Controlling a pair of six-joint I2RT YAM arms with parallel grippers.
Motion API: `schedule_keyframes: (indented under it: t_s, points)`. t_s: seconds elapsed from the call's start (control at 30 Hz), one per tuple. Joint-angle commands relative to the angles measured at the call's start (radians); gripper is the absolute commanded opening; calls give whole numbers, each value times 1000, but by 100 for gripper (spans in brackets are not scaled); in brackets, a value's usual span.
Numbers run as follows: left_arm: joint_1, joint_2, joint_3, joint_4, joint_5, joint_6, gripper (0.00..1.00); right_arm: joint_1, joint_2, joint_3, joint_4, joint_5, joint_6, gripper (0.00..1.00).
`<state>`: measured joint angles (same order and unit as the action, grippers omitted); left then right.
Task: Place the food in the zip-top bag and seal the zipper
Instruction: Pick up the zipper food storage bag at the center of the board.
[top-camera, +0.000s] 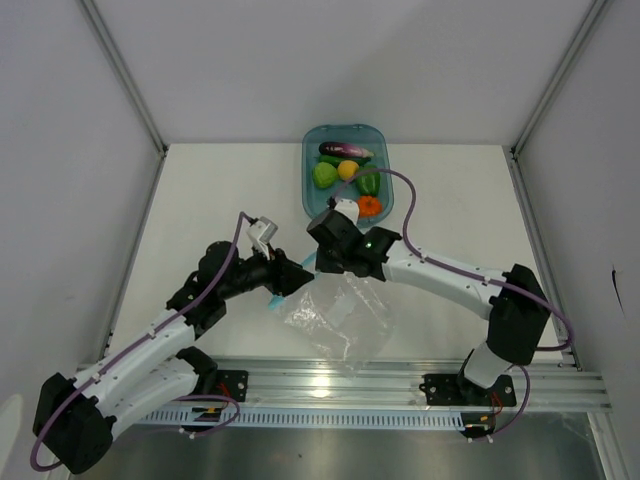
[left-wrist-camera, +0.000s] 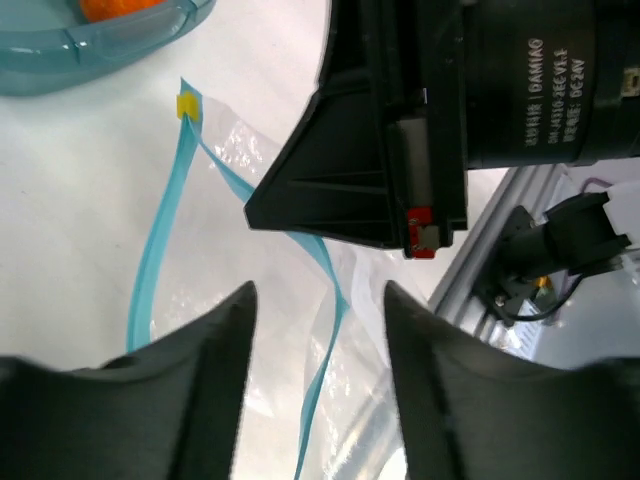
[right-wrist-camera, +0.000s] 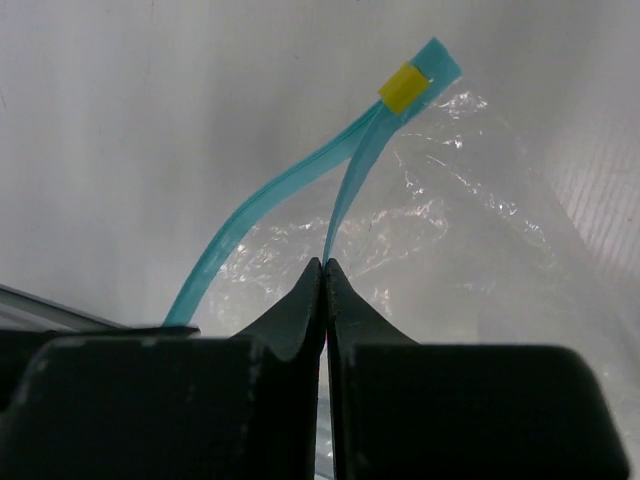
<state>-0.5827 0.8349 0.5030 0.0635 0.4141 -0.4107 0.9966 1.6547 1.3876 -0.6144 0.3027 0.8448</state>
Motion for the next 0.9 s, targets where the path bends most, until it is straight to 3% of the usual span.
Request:
schedule_keyframes:
  t_s: [0.0, 0.03, 0.07, 0.37, 0.5, 0.63, 0.87]
  points:
    - [-5, -40, 5, 10, 5, -17, 60, -6, -113, -44, 79, 35, -47, 0]
    - [-5, -49, 11, -4, 2, -23, 66, -6, -133, -61, 93, 32, -73, 0]
    - [-5, -71, 14, -17, -1, -36, 99, -6, -172, -76, 120, 32, -85, 0]
    - [1, -100, 189, -358, -248, -132, 99, -10, -395, -229, 202, -65, -211, 0]
    - [3, -79, 174, -292, -118, -135, 99, -12, -483, -257, 194, -108, -234, 0]
    - [3, -79, 88, -154, 67, -169, 84, -12, -532, -275, 191, -122, -239, 0]
    - [3, -66, 45, -30, 183, -240, 80, 3, -507, -272, 199, -125, -236, 0]
